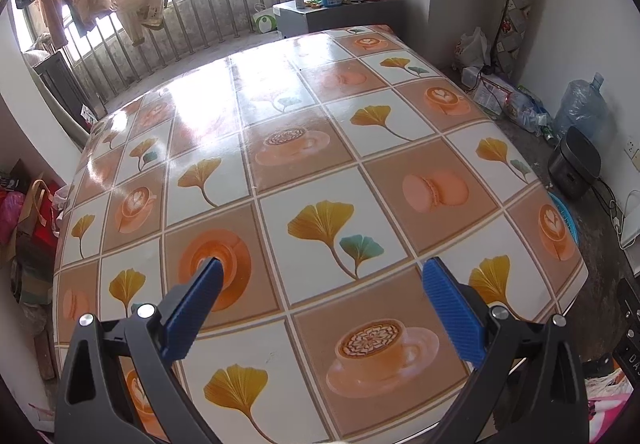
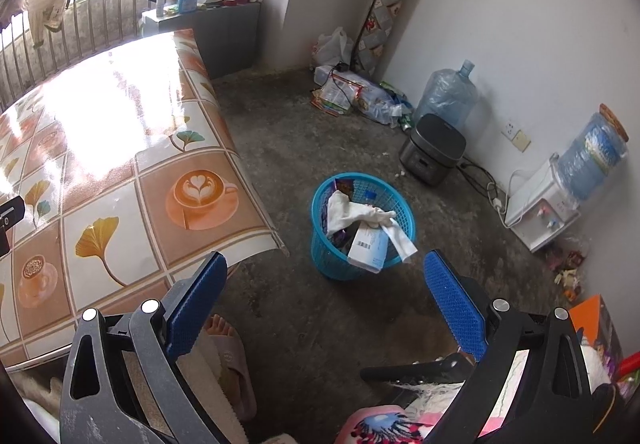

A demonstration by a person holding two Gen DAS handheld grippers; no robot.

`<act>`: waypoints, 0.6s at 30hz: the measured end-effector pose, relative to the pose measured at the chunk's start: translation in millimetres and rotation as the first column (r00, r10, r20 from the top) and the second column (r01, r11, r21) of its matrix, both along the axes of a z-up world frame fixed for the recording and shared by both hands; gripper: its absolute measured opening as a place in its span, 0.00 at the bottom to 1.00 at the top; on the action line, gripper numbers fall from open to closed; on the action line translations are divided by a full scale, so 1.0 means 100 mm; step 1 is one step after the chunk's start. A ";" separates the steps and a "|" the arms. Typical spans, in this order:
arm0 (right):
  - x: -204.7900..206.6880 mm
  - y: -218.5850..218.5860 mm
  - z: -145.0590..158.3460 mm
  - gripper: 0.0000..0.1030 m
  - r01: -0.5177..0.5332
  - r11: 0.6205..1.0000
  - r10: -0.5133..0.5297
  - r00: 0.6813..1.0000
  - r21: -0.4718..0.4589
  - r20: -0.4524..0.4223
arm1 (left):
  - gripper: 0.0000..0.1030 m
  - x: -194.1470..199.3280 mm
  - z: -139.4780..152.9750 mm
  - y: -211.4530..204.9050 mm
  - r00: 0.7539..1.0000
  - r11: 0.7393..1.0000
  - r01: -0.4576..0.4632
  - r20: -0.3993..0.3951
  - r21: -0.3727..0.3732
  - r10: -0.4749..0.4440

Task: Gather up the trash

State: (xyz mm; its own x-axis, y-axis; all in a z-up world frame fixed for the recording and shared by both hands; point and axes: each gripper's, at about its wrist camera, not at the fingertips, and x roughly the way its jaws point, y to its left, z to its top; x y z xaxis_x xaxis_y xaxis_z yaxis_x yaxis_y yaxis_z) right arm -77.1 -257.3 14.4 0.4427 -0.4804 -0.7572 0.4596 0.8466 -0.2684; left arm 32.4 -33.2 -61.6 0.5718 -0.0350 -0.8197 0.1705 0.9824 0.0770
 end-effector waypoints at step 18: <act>-0.02 -0.04 0.03 0.92 0.009 1.000 -0.009 1.000 -0.003 0.006 | 0.95 -0.01 0.02 -0.07 1.000 1.000 0.014 -0.002 -0.001 -0.014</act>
State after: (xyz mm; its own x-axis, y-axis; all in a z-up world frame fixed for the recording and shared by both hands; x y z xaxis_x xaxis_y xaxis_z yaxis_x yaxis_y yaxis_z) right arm -79.4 -261.0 17.1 0.4428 -0.4868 -0.7530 0.4690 0.8415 -0.2682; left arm 31.6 -40.0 -59.5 0.5694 -0.0435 -0.8209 0.1842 0.9800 0.0758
